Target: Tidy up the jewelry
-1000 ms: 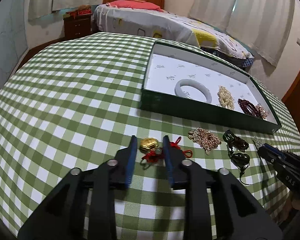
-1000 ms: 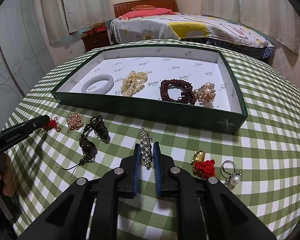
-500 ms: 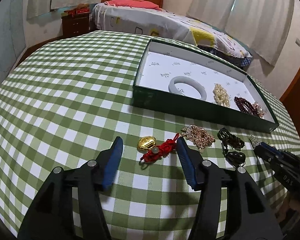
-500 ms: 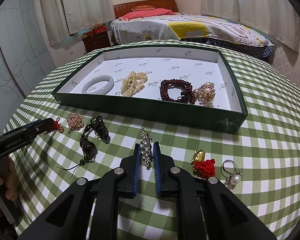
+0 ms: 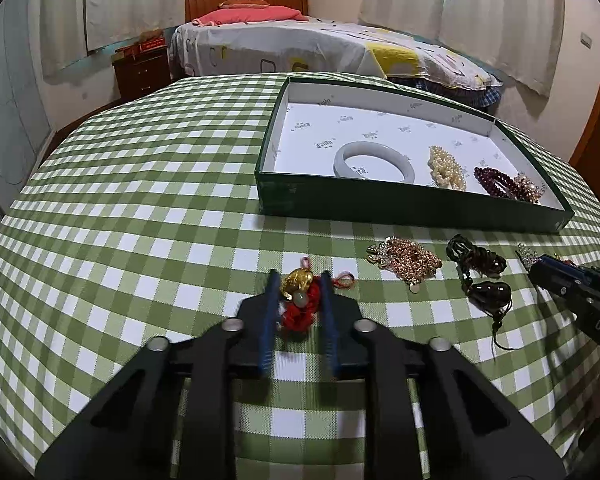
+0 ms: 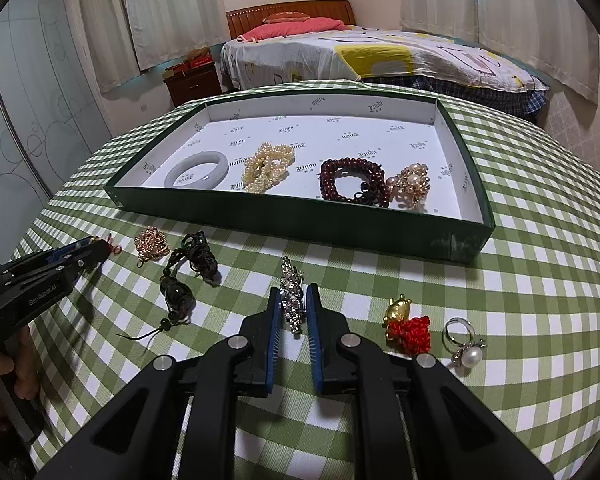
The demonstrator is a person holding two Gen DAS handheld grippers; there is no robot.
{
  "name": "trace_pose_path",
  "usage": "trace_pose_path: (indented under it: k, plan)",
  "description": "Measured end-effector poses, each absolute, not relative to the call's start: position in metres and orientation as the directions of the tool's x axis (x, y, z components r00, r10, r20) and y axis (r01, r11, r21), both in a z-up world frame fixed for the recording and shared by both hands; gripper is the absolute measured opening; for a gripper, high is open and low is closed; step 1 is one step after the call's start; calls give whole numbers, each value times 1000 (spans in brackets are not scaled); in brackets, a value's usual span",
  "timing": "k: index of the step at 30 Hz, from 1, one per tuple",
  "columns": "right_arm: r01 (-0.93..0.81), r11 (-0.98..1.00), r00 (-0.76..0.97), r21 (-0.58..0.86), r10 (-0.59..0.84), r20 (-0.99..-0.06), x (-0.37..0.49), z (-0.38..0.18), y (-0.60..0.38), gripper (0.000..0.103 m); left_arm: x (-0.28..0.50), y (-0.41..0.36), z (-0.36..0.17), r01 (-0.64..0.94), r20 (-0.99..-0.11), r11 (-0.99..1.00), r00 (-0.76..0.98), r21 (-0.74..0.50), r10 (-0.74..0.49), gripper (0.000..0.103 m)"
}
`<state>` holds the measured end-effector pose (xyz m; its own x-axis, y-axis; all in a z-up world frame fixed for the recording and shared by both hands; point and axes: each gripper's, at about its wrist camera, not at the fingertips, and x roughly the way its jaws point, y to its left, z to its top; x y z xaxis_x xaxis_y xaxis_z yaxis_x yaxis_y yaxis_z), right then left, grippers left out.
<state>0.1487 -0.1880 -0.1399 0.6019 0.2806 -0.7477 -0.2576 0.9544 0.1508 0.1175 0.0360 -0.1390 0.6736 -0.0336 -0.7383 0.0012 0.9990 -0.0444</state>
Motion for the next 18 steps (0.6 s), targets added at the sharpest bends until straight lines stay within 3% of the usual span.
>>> trace_pose_path:
  k: [18]
  plan:
    - [-253,956,633,147,279,-722,142,-132,-189,13,108,32,-133,11,-723,998,689,-62,-52,15]
